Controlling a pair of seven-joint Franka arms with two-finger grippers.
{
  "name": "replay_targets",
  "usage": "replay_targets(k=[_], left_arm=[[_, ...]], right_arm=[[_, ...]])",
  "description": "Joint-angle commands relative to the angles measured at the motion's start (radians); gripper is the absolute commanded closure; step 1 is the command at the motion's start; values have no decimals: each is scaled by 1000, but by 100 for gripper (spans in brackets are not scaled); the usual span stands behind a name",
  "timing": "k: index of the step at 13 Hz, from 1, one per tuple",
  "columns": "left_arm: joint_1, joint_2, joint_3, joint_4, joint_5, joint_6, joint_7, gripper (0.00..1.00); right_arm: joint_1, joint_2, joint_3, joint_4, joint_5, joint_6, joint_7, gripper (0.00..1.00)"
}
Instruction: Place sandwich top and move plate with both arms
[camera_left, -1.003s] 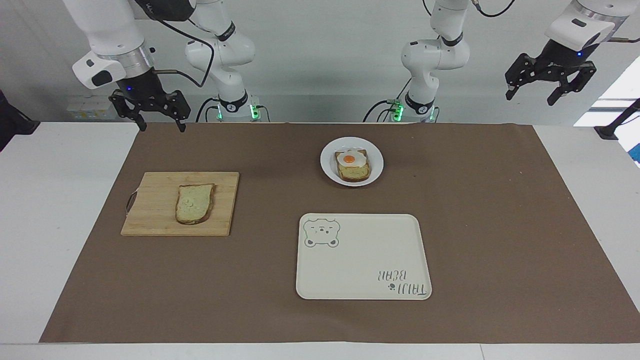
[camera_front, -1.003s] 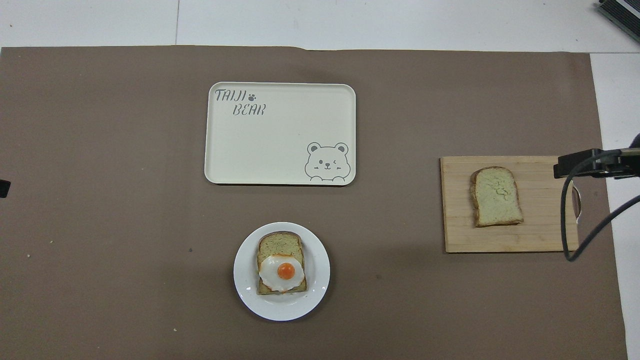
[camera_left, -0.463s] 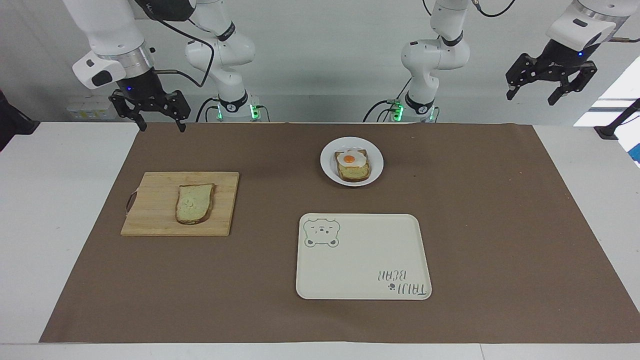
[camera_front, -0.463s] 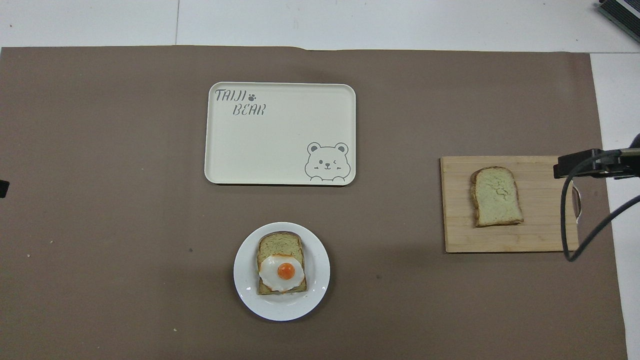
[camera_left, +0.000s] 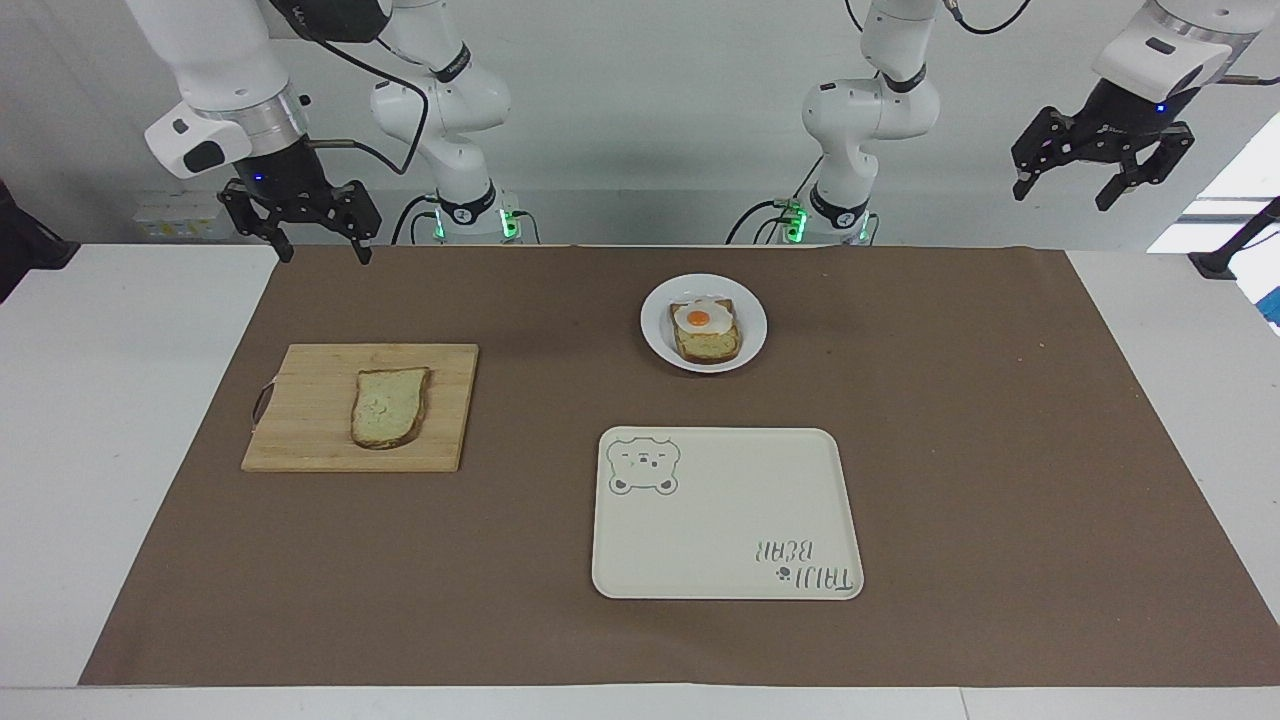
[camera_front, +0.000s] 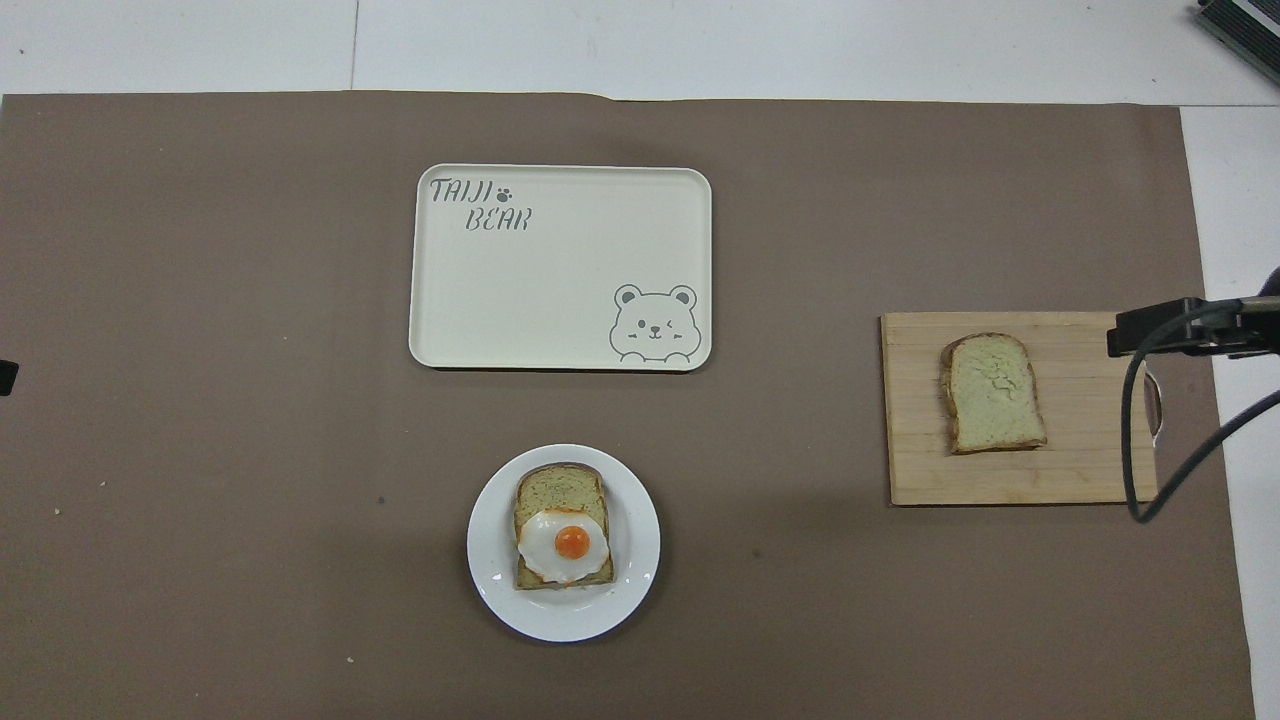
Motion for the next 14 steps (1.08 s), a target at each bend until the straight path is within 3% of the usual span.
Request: replay_targets(k=[1, 14], left_arm=[[10, -22, -3, -23, -4, -7, -3, 0], [10, -22, -3, -23, -2, -7, -3, 0]], right_arm=[[-11, -22, 6, -23, 10, 5, 12, 0], [-6, -10, 6, -27, 11, 48, 16, 0]])
